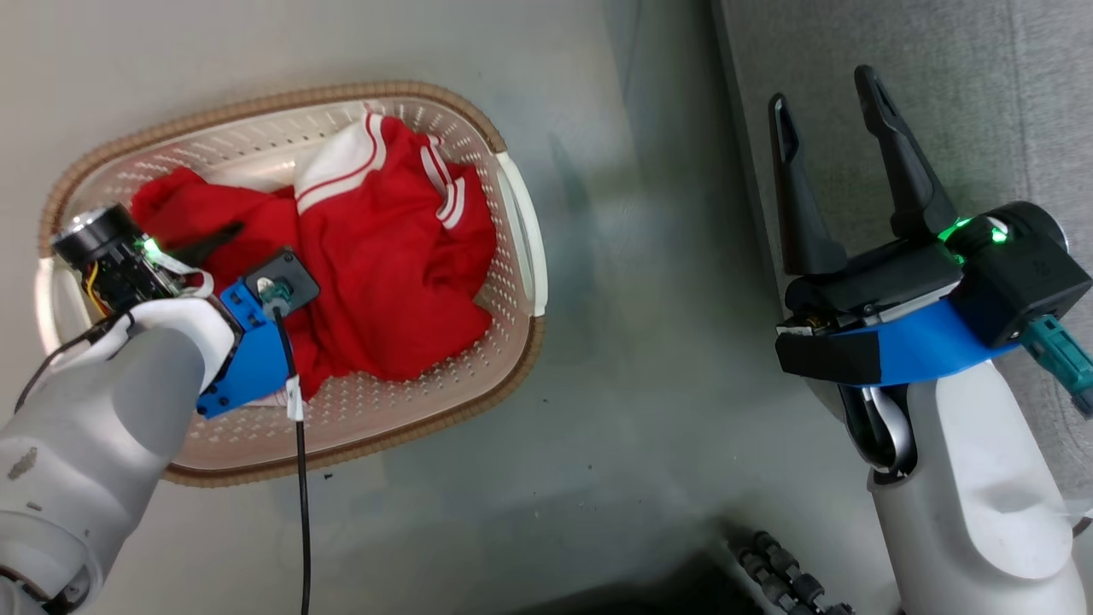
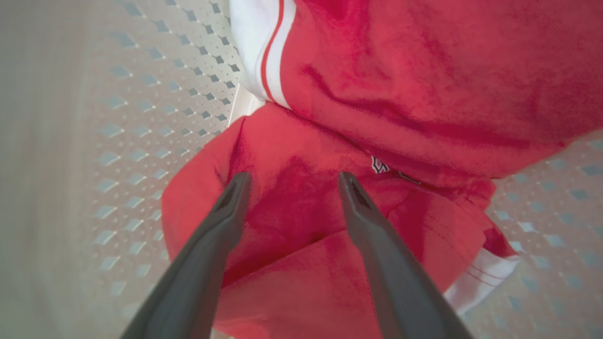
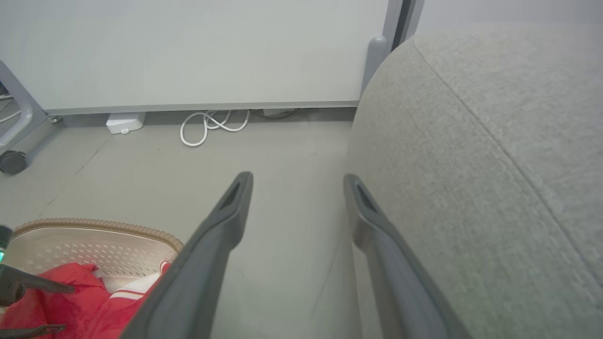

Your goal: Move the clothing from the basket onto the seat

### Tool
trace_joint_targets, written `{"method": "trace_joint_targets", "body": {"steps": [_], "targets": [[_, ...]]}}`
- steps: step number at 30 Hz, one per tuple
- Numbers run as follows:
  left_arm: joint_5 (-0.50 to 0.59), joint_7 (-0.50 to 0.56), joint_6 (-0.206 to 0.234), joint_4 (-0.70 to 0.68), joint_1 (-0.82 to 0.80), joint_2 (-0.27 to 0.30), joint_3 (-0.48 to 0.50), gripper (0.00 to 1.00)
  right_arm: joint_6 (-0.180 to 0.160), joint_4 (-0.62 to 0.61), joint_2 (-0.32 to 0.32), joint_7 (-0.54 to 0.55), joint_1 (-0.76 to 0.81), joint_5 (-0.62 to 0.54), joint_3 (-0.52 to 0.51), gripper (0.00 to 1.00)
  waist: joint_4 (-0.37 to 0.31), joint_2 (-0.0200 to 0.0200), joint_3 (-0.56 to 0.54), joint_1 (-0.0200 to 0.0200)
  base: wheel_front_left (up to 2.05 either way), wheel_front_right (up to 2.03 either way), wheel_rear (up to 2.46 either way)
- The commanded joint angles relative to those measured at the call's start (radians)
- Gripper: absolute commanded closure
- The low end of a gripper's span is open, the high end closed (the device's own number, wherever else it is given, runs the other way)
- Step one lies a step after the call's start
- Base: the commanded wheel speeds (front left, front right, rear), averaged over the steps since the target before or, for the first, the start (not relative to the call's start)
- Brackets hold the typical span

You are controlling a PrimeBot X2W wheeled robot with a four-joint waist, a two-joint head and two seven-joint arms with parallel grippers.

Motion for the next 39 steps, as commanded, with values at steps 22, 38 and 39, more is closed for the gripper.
{"method": "trace_joint_targets", "body": {"steps": [22, 38, 39], "targets": [[0.070, 0.131, -0.001, 0.028, -0.081, 0.001, -0.008, 0.00, 0.000, -0.072, -0.005, -0.001, -0.004, -0.004, -0.018, 0.00, -0.024, 0.0000, 0.179, -0.0002, 0.00, 0.00, 0.00], [0.078, 0.156, 0.000, 0.032, -0.058, -0.011, -0.008, 1.00, -0.001, -0.065, -0.007, -0.002, -0.007, -0.006, -0.024, 0.00, -0.026, 0.0000, 0.162, -0.0002, 0.00, 0.00, 0.00], [0.076, 0.156, 0.000, 0.030, -0.055, -0.014, -0.008, 1.00, -0.001, -0.063, -0.007, -0.002, -0.008, -0.006, -0.025, 0.00, -0.025, 0.0000, 0.157, -0.0002, 0.00, 0.00, 0.00]]}}
